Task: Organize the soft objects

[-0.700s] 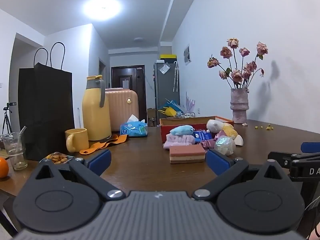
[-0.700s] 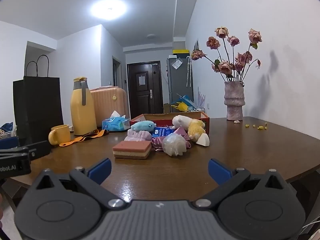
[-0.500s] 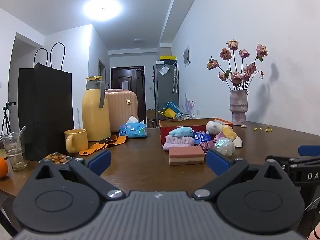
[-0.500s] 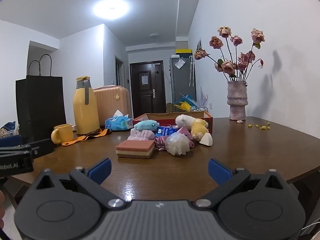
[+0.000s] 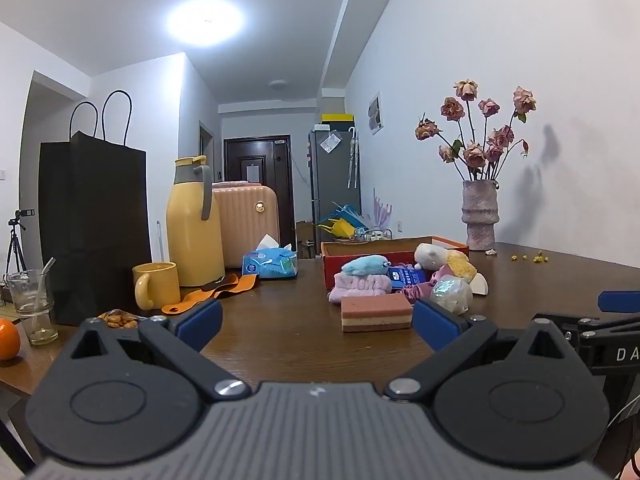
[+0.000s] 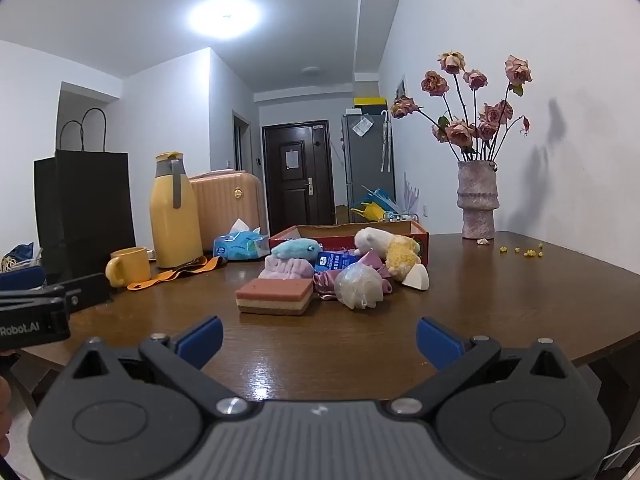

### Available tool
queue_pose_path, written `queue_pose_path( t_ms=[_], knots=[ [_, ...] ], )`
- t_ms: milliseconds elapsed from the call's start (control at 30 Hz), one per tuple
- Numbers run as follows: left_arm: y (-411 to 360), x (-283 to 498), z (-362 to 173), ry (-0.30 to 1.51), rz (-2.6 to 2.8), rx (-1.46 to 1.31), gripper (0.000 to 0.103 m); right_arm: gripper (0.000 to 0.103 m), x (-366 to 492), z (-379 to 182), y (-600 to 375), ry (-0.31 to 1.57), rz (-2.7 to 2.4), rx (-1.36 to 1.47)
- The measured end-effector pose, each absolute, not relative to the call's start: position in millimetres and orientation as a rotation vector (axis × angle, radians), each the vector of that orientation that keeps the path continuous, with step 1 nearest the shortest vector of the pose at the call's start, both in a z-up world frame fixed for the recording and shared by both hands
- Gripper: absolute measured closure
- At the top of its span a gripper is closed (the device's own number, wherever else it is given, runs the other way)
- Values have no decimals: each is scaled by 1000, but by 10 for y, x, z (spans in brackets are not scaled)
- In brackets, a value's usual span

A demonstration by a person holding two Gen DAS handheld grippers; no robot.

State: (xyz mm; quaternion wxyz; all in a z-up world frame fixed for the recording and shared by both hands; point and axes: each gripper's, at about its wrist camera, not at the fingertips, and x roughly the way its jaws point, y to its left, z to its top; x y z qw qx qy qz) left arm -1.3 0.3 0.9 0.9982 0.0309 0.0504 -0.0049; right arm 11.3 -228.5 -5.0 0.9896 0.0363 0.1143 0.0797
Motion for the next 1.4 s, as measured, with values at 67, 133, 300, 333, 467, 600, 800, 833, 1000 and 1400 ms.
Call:
queue_pose_path(
  t_ms=[67, 133, 300, 333, 467, 600, 800, 833, 1000, 1400],
  knots=[
    [-7, -16, 18, 101, -6, 63, 0, 0, 114, -40, -2293, 229, 163, 73],
    [-9, -22, 14, 102, -6, 65, 0, 0, 122, -48, -2283, 228, 162, 72],
    [-5, -9, 0, 104, -8, 62, 0, 0, 127, -53, -2279, 232, 160, 75],
    [-3, -8, 2, 104, -8, 61, 0, 0, 124, -58, -2272, 232, 160, 75],
    [-2, -6, 7, 104, -9, 63, 0, 0, 124, -53, -2275, 232, 160, 75],
    [-1, -6, 14, 103, -9, 62, 0, 0, 119, -52, -2274, 229, 158, 76],
    [3, -2, 16, 102, -9, 63, 0, 0, 112, -47, -2278, 227, 157, 75],
    [-2, -4, 13, 102, -9, 63, 0, 0, 107, -51, -2273, 227, 158, 74],
    [-6, -5, 13, 102, -9, 64, 0, 0, 103, -47, -2268, 224, 162, 74],
    [-12, -9, 12, 102, -8, 67, 0, 0, 107, -32, -2273, 220, 161, 78]
  ],
)
